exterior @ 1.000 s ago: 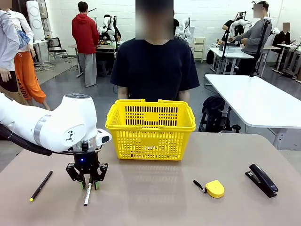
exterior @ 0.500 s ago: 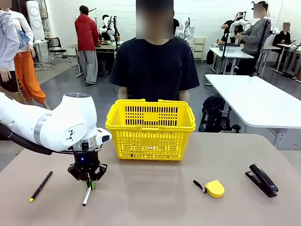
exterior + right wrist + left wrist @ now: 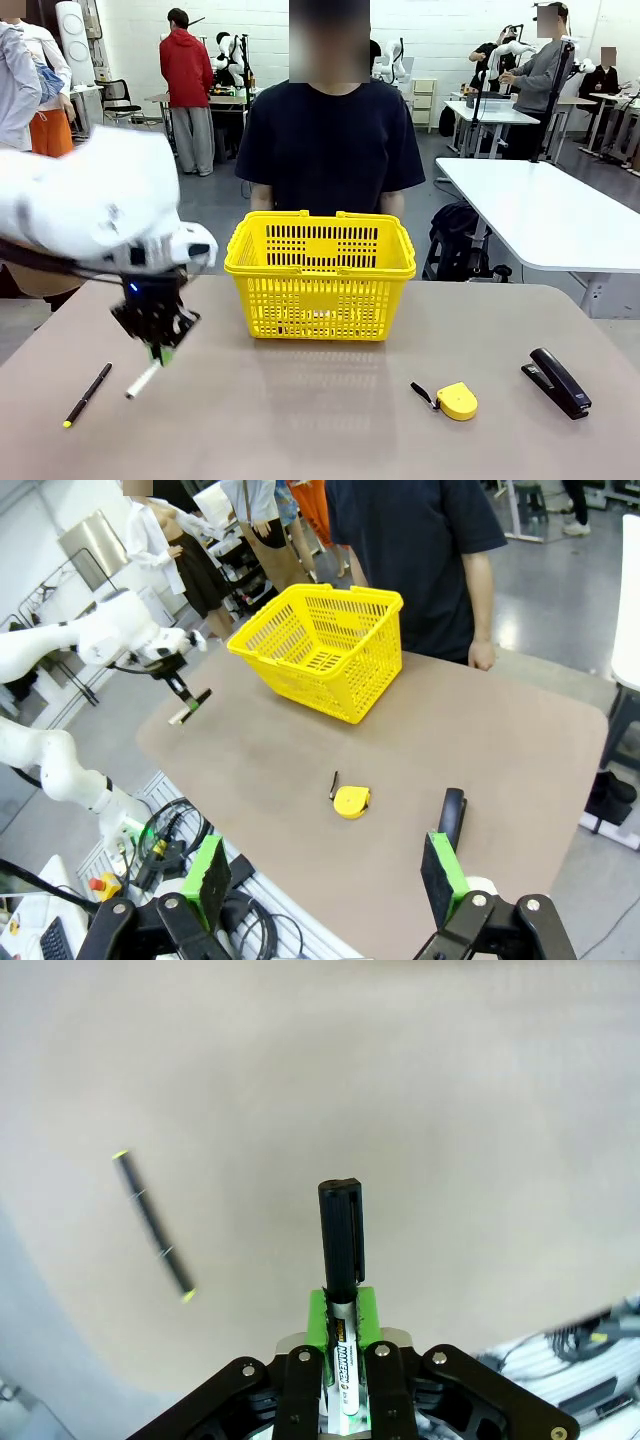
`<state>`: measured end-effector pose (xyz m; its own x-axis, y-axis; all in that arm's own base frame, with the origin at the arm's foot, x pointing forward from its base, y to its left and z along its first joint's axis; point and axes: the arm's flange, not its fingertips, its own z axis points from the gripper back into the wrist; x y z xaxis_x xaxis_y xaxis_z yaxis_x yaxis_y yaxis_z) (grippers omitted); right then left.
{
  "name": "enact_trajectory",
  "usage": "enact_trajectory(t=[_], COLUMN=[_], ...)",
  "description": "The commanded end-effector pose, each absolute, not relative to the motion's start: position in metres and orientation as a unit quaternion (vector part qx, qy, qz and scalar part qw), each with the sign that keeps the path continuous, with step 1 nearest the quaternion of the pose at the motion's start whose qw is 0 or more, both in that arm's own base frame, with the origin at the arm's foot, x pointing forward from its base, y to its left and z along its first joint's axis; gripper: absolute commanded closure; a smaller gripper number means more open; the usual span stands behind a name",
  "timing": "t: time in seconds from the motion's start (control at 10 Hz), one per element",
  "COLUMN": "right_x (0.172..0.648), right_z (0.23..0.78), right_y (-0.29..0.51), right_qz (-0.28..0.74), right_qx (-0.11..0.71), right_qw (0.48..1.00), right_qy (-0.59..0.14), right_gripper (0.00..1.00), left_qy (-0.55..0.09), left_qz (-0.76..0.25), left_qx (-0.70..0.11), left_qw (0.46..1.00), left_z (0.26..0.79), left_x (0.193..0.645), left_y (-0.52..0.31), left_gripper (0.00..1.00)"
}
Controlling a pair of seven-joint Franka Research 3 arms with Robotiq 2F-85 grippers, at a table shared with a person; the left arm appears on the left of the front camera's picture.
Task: Place the items the person wants into the basket.
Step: Pick up the item the person points to and place it in the Market Basket.
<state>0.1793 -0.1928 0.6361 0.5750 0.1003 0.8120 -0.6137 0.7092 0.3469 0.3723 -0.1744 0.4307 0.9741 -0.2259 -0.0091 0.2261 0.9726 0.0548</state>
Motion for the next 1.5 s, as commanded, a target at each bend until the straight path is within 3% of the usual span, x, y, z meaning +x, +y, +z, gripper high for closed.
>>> enact_trajectory(t=[0.0, 0.7, 0.8, 0.9, 1.1, 1.2, 1.3, 1.4], right_x=[0.181, 0.181, 0.181, 0.181, 0.181, 0.181, 0.181, 0.181], right_z=[0.635, 0.635, 0.635, 0.635, 0.635, 0.635, 0.635, 0.635], right_y=[-0.192, -0.192, -0.192, -0.192, -0.192, -0.192, -0.192, -0.192], right_qz=[0.223, 0.223, 0.223, 0.223, 0.223, 0.223, 0.223, 0.223], right_qx=[0.321, 0.321, 0.321, 0.321, 0.321, 0.321, 0.321, 0.321], right_qw=[0.822, 0.822, 0.822, 0.822, 0.822, 0.822, 0.822, 0.822], right_qy=[-0.413, -0.413, -0.413, -0.413, -0.413, -0.413, -0.413, -0.413], right_gripper=[0.00, 0.00, 0.00, 0.00, 0.00, 0.00, 0.00, 0.00], left_qy=[-0.034, -0.048, -0.048, -0.072, -0.038, -0.018, -0.005, -0.020], left_qz=[-0.127, -0.120, -0.115, -0.199, -0.405, -0.445, -0.539, -0.568], left_qx=[0.034, 0.037, 0.038, 0.072, 0.128, 0.154, 0.145, 0.118], left_qw=[0.991, 0.991, 0.991, 0.975, 0.904, 0.882, 0.829, 0.814], left_z=[0.496, 0.530, 0.532, 0.570, 0.614, 0.628, 0.638, 0.629], left_x=[0.338, 0.323, 0.321, 0.339, 0.396, 0.439, 0.490, 0.516], left_y=[-0.164, -0.163, -0.164, -0.171, -0.212, -0.233, -0.259, -0.283], left_gripper=[1.00, 1.00, 0.88, 0.88, 0.88, 0.88, 0.88, 0.88])
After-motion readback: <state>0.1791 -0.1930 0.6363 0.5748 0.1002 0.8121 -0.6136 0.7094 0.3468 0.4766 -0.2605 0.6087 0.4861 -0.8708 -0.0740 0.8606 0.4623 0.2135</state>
